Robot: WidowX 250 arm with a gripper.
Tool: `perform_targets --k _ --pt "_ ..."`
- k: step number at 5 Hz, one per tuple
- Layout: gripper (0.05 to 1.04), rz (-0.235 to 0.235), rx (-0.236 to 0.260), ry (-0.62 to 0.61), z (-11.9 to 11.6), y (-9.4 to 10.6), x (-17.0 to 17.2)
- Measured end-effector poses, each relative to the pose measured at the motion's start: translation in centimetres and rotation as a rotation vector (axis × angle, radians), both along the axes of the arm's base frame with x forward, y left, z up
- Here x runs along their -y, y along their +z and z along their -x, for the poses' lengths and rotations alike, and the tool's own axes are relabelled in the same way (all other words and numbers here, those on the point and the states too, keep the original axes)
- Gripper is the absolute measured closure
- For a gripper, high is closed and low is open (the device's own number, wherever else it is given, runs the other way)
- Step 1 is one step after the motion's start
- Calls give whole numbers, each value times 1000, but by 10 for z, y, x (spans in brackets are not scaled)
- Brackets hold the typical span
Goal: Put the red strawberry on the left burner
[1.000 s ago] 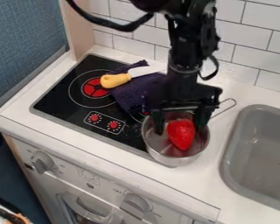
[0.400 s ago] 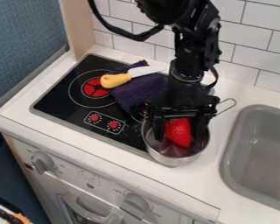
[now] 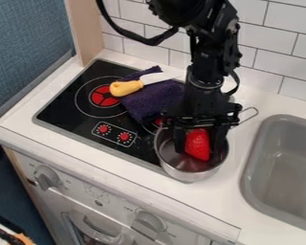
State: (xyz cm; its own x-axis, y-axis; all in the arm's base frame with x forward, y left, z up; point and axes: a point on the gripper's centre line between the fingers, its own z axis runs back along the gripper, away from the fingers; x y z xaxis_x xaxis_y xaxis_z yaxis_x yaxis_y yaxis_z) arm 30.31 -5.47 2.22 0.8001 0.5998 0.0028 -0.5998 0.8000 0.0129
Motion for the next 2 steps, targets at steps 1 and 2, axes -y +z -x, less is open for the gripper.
perform_targets --k 1,2 --pt "321 4 -1 6 -2 -1 0" --pt "321 15 -9 17 4 3 -1"
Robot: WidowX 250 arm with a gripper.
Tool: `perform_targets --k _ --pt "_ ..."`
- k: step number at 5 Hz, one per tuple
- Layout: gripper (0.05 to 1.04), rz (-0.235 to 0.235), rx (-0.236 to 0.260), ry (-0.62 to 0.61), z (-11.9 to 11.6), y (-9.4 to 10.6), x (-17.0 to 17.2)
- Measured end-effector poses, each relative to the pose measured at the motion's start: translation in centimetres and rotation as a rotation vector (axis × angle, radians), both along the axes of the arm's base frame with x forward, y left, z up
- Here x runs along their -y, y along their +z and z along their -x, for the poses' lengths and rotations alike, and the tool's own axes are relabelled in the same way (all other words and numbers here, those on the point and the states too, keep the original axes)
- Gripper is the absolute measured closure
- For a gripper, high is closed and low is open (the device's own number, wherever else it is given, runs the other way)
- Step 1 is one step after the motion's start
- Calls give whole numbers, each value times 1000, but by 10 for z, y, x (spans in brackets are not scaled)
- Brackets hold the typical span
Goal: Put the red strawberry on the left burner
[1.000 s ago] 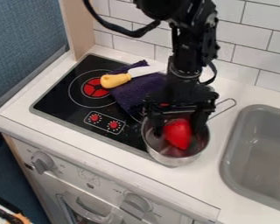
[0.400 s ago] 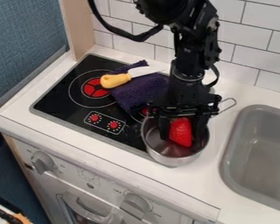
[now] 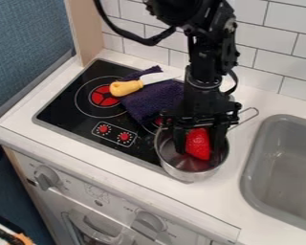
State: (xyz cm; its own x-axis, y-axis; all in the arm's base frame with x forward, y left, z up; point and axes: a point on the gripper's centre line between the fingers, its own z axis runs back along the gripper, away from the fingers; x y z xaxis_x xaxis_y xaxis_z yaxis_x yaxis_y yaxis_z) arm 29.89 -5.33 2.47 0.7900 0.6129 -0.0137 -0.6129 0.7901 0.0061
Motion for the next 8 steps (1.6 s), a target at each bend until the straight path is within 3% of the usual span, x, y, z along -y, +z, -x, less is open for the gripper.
perform_targets --k 2,4,5,6,7,8 --pt "321 -3 44 84 1 39 -6" --pt "322 -21 51 190 -12 64 -32" --pt "321 -14 46 234 -36 69 -52" --pt "321 -55 23 260 -56 67 -69" --pt "321 -82 24 309 -62 68 -94" --pt "321 -133 -12 375 -68 62 -134"
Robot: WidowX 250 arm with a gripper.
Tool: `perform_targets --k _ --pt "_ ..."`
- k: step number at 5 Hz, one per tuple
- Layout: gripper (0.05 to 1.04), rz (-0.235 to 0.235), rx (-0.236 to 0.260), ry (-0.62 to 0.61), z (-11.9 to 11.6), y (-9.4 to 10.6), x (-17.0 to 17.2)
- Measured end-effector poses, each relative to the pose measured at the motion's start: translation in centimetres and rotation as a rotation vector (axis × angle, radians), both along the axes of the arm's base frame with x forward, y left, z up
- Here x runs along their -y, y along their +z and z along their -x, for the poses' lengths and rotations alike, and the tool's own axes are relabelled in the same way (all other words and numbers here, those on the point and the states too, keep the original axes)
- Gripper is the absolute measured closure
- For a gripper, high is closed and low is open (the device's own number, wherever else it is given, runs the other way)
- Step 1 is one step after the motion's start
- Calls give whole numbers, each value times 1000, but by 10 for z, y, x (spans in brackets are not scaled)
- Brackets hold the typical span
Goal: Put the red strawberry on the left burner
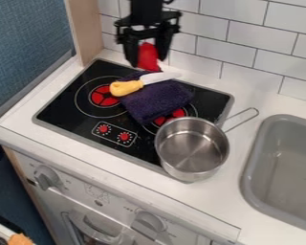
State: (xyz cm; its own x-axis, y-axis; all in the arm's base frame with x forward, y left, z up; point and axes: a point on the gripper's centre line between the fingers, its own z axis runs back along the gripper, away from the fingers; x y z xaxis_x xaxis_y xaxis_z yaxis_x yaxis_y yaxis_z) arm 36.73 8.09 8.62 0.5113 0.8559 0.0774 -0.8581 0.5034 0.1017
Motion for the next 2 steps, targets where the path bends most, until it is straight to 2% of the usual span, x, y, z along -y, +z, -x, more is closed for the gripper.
perform_targets --k 1,2 --pt "322 -15 16 65 1 3 -27" --pt "321 -8 6 157 -2 -10 -60"
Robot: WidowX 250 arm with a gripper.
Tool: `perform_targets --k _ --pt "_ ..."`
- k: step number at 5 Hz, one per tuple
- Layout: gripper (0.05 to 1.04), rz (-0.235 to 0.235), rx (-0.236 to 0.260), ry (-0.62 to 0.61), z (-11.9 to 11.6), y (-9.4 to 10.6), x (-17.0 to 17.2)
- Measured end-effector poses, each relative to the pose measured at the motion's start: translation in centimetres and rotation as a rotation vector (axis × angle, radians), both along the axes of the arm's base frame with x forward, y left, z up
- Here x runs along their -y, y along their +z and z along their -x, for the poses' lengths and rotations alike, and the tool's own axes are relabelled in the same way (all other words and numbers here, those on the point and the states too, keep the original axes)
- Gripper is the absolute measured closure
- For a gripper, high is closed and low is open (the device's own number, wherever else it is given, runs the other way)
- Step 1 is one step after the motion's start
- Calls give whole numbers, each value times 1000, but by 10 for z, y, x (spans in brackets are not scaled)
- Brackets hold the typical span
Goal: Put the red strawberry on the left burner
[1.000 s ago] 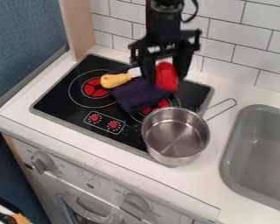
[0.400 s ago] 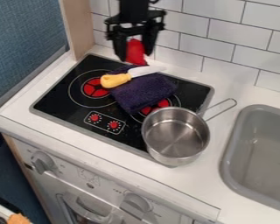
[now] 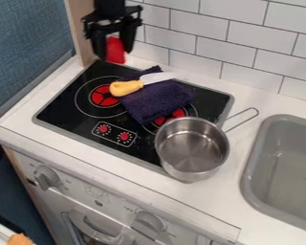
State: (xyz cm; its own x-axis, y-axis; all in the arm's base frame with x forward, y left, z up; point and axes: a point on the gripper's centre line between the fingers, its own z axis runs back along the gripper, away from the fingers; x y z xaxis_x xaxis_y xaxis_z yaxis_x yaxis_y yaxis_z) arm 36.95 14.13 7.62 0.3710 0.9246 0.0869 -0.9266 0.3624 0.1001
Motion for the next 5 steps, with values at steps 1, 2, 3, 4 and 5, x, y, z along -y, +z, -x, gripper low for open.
perform_targets --k 1,2,3,4,5 --pt "321 25 -45 32 -7 -21 -16" --pt "321 57 -56 77 -16 -33 -25" --pt "322 81 -62 104 -12 -40 -31" --pt "256 93 -56 95 -13 -40 -31" --pt "76 108 -57 89 -13 -40 -28"
